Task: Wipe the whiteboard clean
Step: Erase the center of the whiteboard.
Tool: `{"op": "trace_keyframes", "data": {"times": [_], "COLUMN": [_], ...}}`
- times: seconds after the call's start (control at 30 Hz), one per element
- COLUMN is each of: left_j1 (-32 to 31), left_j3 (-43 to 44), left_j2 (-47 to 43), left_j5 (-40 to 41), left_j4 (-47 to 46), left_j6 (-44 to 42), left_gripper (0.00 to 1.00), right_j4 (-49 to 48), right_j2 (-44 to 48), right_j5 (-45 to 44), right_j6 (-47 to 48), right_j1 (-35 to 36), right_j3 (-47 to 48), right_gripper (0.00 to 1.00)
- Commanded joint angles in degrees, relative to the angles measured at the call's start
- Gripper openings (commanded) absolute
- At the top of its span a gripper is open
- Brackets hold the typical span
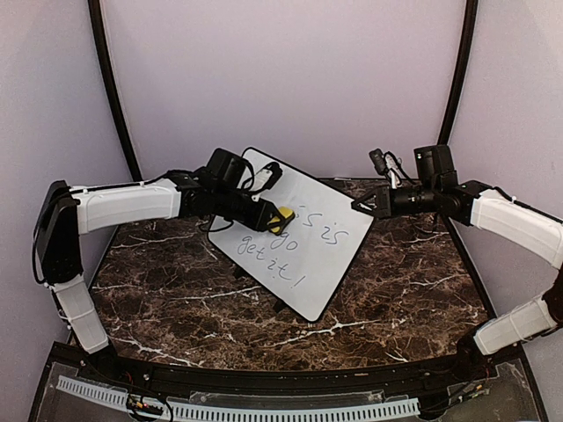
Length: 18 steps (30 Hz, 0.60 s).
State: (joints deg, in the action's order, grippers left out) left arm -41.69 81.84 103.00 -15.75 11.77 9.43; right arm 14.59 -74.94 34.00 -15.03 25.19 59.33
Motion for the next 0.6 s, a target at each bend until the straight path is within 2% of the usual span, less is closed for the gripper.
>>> {"op": "trace_keyframes", "data": {"times": [0.0,0.2,0.43,0.57], "left_j1": [0.12,-0.09,-0.74,-0.76], "left_j3": [-5.07,-3.94,5.40,7.97], "left_j2": [-1.46,-0.38,4.73,6.35], "left_j5": [1.24,-0.08,-0.14,0.35], "left_j4": [2.63,1.18,1.50,1.92], "left_j6": [-0.30,0.19,-0.23,-0.54], "left_gripper": [0.12,0.12,0.12,0.12], "right_j4": [-3.14,-3.10,-2.87,-2.81], "right_j2": [0.00,-0.09,-0.36,-0.27], "right_j5": [4.78,4.85,4.83,4.68], "right_j6": [7.91,7.89,7.91,7.91], "right_j1": [2.74,2.70,2.72,2.75], "right_j3": [0.52,0.64,1.04,0.97], "right_gripper": [0.00,0.00,0.00,0.00]}}
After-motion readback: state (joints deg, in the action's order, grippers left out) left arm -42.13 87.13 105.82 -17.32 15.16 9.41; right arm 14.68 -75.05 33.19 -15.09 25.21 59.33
